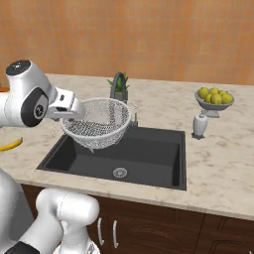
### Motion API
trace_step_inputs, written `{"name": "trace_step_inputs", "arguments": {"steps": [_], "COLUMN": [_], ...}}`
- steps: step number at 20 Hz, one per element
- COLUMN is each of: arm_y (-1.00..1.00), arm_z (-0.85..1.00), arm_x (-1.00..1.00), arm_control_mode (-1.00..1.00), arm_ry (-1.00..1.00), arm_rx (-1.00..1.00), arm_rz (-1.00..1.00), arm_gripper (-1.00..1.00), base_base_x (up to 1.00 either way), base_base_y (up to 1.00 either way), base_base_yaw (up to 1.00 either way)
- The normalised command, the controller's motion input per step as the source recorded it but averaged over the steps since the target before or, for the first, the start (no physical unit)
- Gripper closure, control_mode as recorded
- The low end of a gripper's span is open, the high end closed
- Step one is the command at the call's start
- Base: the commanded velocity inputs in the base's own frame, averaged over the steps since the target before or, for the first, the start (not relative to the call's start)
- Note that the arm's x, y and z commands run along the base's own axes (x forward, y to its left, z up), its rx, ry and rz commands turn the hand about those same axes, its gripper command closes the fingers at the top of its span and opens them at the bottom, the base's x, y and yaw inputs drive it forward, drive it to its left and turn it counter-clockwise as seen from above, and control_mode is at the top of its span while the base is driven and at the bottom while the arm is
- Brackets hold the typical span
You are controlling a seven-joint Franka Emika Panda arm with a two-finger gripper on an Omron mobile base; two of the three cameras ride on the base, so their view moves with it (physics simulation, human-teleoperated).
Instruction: Put the colander in the sink, put the banana in the colander, and turn on the sink faucet and pour water over the colander.
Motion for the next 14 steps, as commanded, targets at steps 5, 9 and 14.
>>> {"name": "trace_step_inputs", "arguments": {"steps": [5, 9, 14], "arm_y": [1.0, 1.0, 1.0], "arm_z": [0.0, 0.0, -0.01], "arm_x": [-0.06, 0.19, 0.45], "arm_control_mode": [-1.0, -1.0, -1.0], "arm_ry": [0.0, 0.01, 0.0], "arm_rx": [0.0, 0.0, 0.0], "arm_rz": [0.0, 0.0, -0.02], "arm_gripper": [1.0, 1.0, 1.0], "base_base_x": [0.0, 0.0, 0.0], "base_base_y": [0.0, 0.0, 0.0], "base_base_yaw": [0.0, 0.0, 0.0]}}
